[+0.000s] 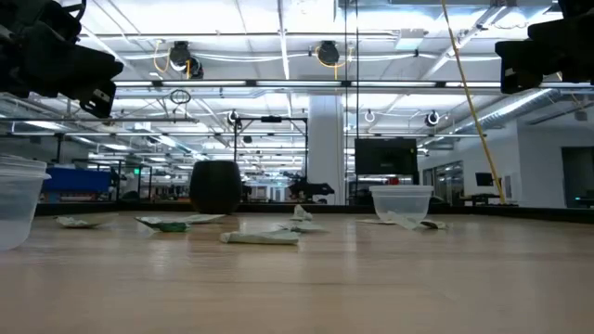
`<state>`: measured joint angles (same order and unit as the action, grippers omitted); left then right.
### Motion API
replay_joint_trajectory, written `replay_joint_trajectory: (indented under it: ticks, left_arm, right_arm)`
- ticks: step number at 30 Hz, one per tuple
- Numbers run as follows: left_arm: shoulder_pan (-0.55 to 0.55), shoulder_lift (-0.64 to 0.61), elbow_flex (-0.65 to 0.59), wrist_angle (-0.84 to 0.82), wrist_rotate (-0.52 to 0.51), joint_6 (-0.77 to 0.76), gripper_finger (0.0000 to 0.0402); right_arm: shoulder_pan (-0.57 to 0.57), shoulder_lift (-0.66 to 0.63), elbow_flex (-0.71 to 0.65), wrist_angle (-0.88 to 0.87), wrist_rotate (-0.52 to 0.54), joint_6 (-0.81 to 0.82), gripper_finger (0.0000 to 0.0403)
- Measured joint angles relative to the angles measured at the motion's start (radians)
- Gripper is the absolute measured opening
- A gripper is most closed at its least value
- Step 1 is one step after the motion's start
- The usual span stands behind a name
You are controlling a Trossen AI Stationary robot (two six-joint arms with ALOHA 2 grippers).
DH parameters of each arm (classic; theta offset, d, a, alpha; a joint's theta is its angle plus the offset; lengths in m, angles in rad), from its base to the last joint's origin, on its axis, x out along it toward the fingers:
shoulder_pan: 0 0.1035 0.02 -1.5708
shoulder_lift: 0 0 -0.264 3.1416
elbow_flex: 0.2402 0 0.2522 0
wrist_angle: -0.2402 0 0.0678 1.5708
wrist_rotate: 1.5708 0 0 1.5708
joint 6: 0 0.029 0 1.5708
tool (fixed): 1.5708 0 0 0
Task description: Pick and place items into bin
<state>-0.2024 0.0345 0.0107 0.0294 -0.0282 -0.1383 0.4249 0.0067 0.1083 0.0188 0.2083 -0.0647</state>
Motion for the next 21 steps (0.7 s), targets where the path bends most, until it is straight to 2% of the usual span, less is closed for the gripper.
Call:
replay_joint_trajectory:
  ticks: [8,16,21]
  left_arm:
    - [0.000,0.000,0.000,0.000,0.000,0.000,0.0060]
    - [0.000,0.000,0.000,0.000,0.000,0.000,0.0060]
    - [0.000,0.000,0.000,0.000,0.000,0.000,0.0061]
  right_arm:
    - [0.000,0.000,0.000,0.011,0.000,0.000,0.0171]
    - [0.000,0.000,0.000,0.180,-0.003,0.000,0.0171]
    - [0.001,0.001,0.001,0.198,-0.034,0.001,0.0171]
